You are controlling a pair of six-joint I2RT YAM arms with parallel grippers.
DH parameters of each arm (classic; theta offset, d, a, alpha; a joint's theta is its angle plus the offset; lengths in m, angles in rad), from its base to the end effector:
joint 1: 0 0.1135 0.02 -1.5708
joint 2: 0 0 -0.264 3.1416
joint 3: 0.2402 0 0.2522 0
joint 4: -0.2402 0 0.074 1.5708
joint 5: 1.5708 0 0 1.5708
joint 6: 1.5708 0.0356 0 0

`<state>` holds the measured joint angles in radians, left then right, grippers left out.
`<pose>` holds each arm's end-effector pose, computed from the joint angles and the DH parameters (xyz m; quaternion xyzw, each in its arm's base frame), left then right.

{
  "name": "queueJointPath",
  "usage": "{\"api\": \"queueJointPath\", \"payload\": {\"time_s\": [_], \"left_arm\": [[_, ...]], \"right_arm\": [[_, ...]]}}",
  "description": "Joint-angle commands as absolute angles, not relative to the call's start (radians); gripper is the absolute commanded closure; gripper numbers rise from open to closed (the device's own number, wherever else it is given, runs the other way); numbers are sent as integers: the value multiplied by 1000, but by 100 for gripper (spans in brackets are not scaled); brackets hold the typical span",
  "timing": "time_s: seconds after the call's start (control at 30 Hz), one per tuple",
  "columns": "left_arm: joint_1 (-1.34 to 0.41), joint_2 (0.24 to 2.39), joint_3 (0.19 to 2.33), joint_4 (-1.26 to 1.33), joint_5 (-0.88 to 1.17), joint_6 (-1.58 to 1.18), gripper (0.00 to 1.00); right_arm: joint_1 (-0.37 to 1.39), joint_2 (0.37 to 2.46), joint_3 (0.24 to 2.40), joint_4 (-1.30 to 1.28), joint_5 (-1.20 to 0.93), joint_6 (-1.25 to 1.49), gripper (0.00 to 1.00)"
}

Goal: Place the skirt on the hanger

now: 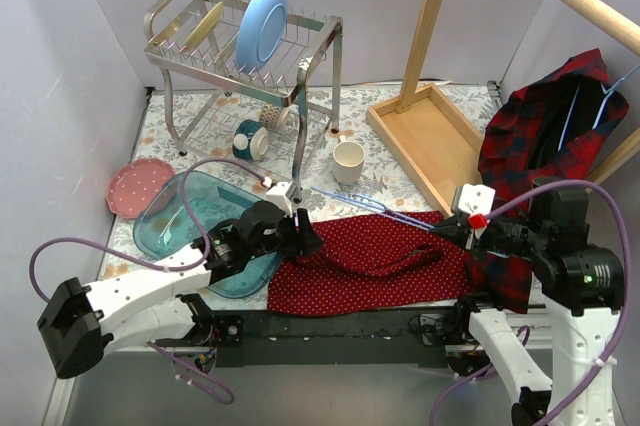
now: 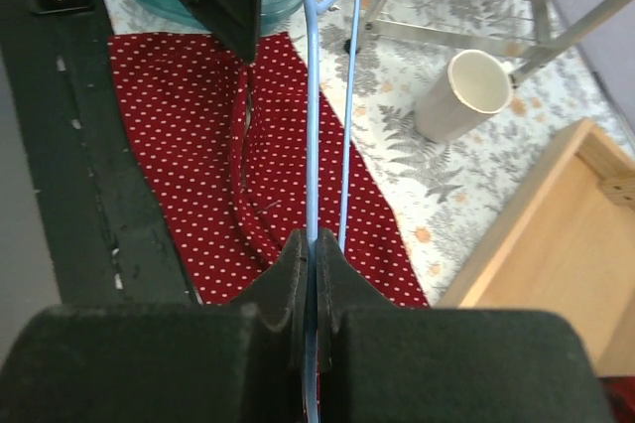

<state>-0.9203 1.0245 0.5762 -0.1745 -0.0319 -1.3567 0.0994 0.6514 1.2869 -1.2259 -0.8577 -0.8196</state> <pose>0.1333 -0.1733 0.2231 -0.1997 0.8670 -0.4085 0.2041 0.0495 0.0320 0.4131 -0.5313 0.6323 0.1925 0.5300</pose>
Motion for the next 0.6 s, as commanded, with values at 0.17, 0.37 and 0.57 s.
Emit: {"api": "queueJointPath", "payload": {"time_s": [0.17, 0.37, 0.57], "left_arm": [[-922, 816, 748, -487, -123, -1387, 43], [-922, 634, 821, -621, -189, -1318, 30], [-922, 629, 836, -584, -2, -1057, 25]], "right_arm": [[98, 785, 1319, -1310, -982, -884, 99], [178, 866, 1238, -1312, -1014, -897, 99], [362, 931, 1183, -1312, -1016, -885, 99]]}}
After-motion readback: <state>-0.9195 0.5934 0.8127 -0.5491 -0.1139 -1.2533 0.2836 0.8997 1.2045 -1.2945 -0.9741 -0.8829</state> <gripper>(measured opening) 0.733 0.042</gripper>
